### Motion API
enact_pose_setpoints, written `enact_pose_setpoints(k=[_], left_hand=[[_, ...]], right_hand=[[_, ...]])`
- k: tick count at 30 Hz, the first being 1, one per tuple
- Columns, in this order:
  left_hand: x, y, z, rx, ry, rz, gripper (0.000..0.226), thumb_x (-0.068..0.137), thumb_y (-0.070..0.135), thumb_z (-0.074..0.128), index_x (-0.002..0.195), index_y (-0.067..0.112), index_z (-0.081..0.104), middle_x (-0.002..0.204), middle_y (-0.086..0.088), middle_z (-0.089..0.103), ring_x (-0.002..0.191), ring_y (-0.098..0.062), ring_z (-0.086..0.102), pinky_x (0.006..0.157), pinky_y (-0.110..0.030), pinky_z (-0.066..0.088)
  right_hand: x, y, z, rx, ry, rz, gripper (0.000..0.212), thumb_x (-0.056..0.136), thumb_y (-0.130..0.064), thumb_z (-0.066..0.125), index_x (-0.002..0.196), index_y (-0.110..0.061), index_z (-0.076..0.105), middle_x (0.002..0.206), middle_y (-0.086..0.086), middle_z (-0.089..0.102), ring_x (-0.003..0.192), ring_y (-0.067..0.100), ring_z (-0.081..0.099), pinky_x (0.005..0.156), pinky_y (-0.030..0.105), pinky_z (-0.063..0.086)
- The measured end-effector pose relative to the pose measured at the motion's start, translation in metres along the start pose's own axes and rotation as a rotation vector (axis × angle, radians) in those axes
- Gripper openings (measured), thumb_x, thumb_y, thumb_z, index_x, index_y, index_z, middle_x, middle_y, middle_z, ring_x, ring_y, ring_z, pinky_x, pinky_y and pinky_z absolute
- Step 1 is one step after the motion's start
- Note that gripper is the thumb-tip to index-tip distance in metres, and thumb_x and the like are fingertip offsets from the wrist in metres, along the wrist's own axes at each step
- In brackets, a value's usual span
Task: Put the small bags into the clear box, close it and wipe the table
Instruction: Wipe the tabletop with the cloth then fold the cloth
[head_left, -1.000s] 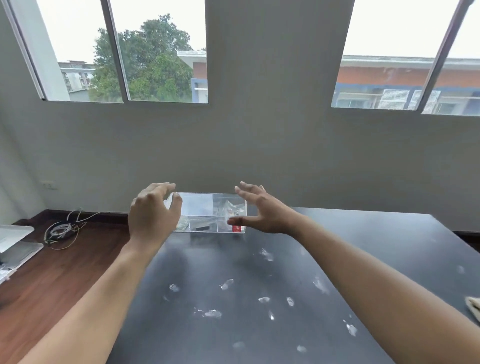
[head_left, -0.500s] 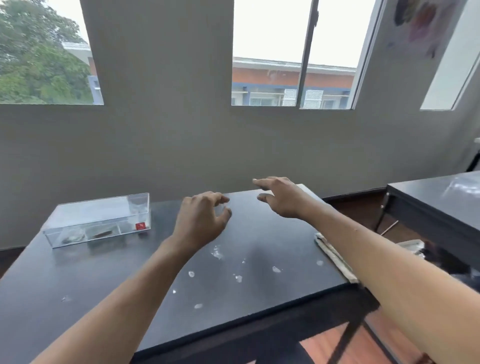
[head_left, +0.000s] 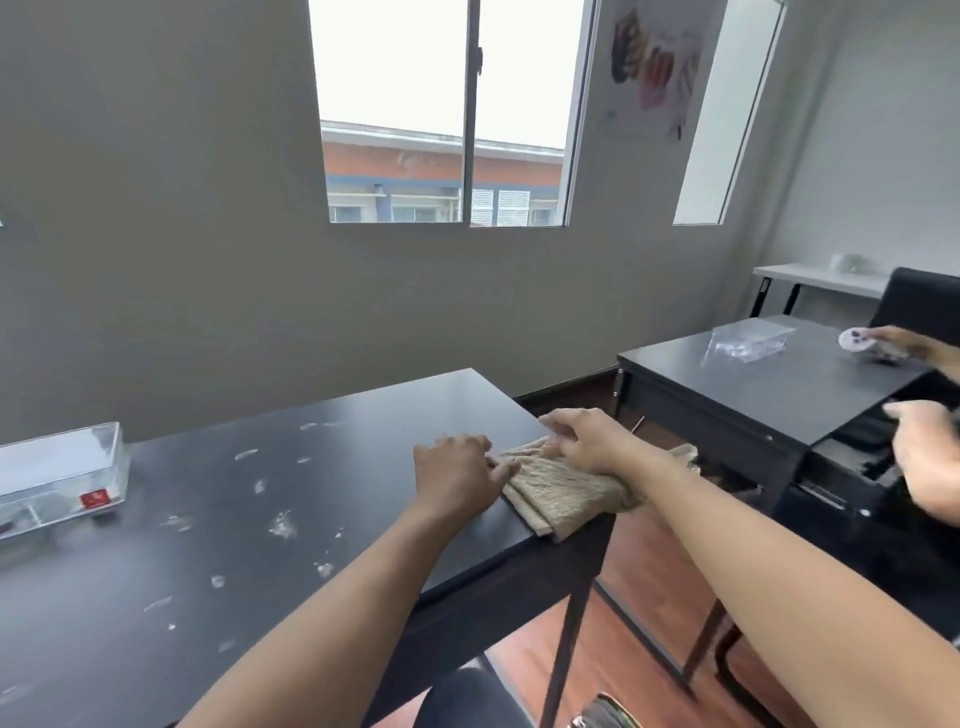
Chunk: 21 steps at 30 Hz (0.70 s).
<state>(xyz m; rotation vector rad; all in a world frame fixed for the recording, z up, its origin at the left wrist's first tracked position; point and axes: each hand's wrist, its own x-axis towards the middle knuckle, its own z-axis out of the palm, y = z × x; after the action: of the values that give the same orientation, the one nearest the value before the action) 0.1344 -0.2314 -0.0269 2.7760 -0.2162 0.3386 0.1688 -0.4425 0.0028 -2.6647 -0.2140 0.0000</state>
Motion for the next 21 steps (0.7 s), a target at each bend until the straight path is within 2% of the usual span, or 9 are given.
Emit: enact_pose_setpoints(k=[2,4,7,10,11,15,18,19,21], left_hand=[[0.0,0.009,0.009,0.035,-0.035,-0.011,0.052,0.087,0.069,0.05,0.116,0.031,0.068,0.119,0.002,0.064,0.116,-0.024,0.056,0.093,-0.043,0.037],[0.0,0.014,0.013,0.002,-0.039,-0.024,0.045,0.088,0.064,0.053,0.116,0.031,0.067,0.118,0.001,0.061,0.116,-0.025,0.055,0.093,-0.043,0.036],[-0.001,0.017,0.016,-0.116,-0.013,-0.026,0.025,0.088,0.046,0.058,0.108,0.032,0.064,0.109,0.003,0.068,0.111,-0.024,0.059,0.091,-0.042,0.035],[-0.006,0.014,0.013,-0.238,0.065,-0.003,0.015,0.087,0.032,0.056,0.102,0.029,0.057,0.094,0.006,0.073,0.096,-0.024,0.065,0.088,-0.041,0.037],[-0.008,0.012,0.01,-0.297,0.088,0.002,0.013,0.088,0.03,0.054,0.101,0.029,0.055,0.087,0.006,0.073,0.09,-0.025,0.066,0.089,-0.042,0.04],[-0.02,0.006,-0.009,-0.481,0.236,0.044,0.01,0.09,0.026,0.052,0.098,0.03,0.049,0.063,0.005,0.064,0.065,-0.026,0.061,0.077,-0.044,0.048],[-0.027,0.0,-0.036,-0.577,0.324,0.011,0.012,0.089,0.023,0.054,0.099,0.029,0.051,0.06,0.002,0.062,0.059,-0.022,0.059,0.062,-0.037,0.046],[-0.03,-0.005,-0.046,-0.601,0.328,-0.007,0.012,0.088,0.024,0.055,0.098,0.029,0.052,0.059,0.002,0.062,0.057,-0.02,0.058,0.06,-0.037,0.047],[-0.035,-0.023,-0.067,-0.622,0.29,-0.044,0.011,0.088,0.026,0.056,0.098,0.03,0.054,0.055,0.006,0.058,0.053,-0.019,0.055,0.057,-0.036,0.049]], right_hand=[[-0.001,0.01,0.003,-0.033,-0.007,-0.001,0.054,0.09,-0.028,0.079,0.14,-0.016,0.062,0.132,0.006,0.063,0.126,0.021,0.058,0.111,0.03,0.042],[0.001,0.016,0.005,-0.091,0.004,-0.012,0.047,0.091,-0.035,0.076,0.134,-0.018,0.067,0.125,0.006,0.058,0.125,0.024,0.051,0.111,0.035,0.04],[0.002,0.019,0.006,-0.207,0.052,-0.082,0.021,0.093,-0.039,0.071,0.107,-0.023,0.074,0.108,-0.001,0.055,0.112,0.024,0.047,0.107,0.044,0.038],[-0.005,0.021,0.002,-0.093,0.126,-0.219,0.004,0.095,-0.03,0.07,0.094,-0.027,0.068,0.098,-0.007,0.055,0.099,0.019,0.051,0.101,0.045,0.042],[-0.008,0.021,-0.001,-0.003,0.155,-0.255,0.006,0.096,-0.025,0.069,0.092,-0.028,0.066,0.096,-0.008,0.059,0.096,0.018,0.056,0.097,0.041,0.045],[-0.023,-0.005,-0.007,0.194,0.275,-0.381,0.016,0.099,-0.005,0.057,0.098,-0.019,0.065,0.088,-0.007,0.068,0.085,0.005,0.062,0.077,0.021,0.045],[-0.024,-0.037,-0.004,0.246,0.414,-0.443,0.01,0.1,-0.008,0.06,0.101,-0.015,0.067,0.092,-0.006,0.072,0.086,0.006,0.064,0.08,0.013,0.045],[-0.021,-0.048,-0.001,0.265,0.432,-0.438,0.008,0.1,-0.011,0.061,0.102,-0.016,0.068,0.094,-0.005,0.073,0.088,0.009,0.065,0.082,0.014,0.046],[-0.017,-0.073,0.006,0.285,0.397,-0.384,0.007,0.1,-0.021,0.063,0.102,-0.018,0.069,0.094,-0.004,0.075,0.09,0.015,0.066,0.083,0.027,0.051]])
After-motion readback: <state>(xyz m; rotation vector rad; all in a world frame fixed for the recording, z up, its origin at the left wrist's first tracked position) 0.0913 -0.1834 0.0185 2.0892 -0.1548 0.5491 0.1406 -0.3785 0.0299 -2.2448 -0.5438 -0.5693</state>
